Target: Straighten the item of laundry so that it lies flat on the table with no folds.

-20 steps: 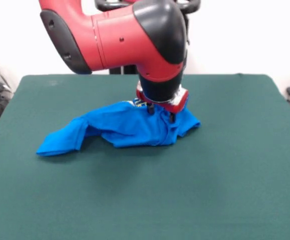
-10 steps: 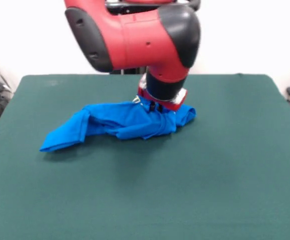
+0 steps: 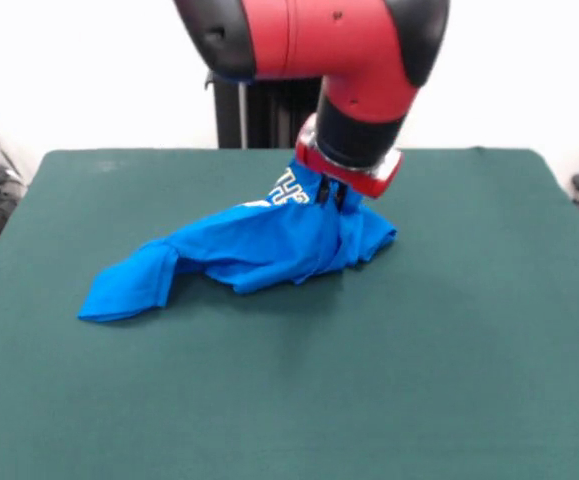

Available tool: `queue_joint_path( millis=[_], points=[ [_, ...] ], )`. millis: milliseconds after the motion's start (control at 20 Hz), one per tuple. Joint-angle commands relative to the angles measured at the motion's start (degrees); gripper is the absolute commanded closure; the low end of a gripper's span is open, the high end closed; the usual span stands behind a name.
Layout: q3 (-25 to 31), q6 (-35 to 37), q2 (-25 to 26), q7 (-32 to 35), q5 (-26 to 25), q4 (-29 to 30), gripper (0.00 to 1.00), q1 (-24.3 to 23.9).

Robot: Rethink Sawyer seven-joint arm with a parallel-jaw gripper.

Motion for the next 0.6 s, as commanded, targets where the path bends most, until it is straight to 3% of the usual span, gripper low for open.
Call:
queue_joint_path(
  millis=[50,300,600],
  points=[
    [-1.3,2.1,-2.2,5.5,4.8,1.0,1.0,1.7],
    [-2.6,4.6,-3.9,4.1,5.7,-2.5,1.0,2.4],
    [-6.5,1.2,1.6,7.4,1.0,-11.6,1.0,5.4]
  ],
)
